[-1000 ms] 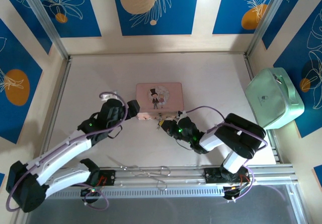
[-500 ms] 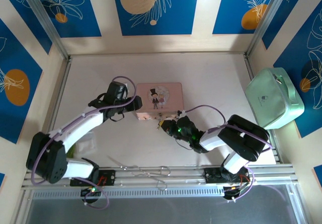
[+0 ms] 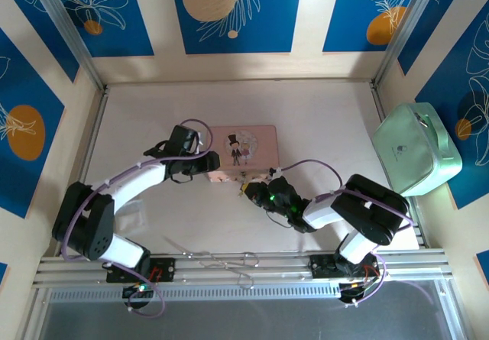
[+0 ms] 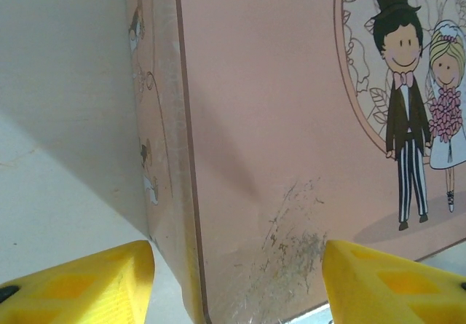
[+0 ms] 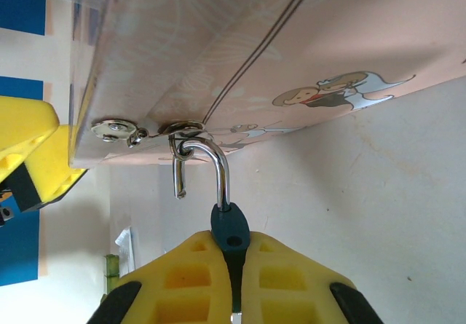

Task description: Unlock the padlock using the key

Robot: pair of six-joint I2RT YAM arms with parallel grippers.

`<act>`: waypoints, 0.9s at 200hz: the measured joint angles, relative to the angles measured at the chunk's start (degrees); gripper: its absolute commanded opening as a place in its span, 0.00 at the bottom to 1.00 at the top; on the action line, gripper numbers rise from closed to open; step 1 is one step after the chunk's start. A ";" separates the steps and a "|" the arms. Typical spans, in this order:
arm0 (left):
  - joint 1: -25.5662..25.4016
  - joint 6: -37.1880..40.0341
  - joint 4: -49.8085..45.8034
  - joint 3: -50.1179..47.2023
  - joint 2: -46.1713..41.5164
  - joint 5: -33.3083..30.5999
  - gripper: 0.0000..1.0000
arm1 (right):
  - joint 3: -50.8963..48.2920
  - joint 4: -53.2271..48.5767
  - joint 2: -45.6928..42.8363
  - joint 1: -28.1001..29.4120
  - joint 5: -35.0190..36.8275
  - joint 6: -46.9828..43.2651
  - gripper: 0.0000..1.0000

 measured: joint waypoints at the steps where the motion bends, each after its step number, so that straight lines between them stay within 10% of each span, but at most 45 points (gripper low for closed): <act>1: 0.00 0.02 0.07 -0.02 0.07 0.00 0.61 | 0.00 -0.02 0.00 0.00 0.00 0.00 0.00; 180: 0.20 -4.33 8.83 -5.68 -0.70 2.43 0.56 | -1.62 2.86 -0.35 2.49 6.16 5.07 0.00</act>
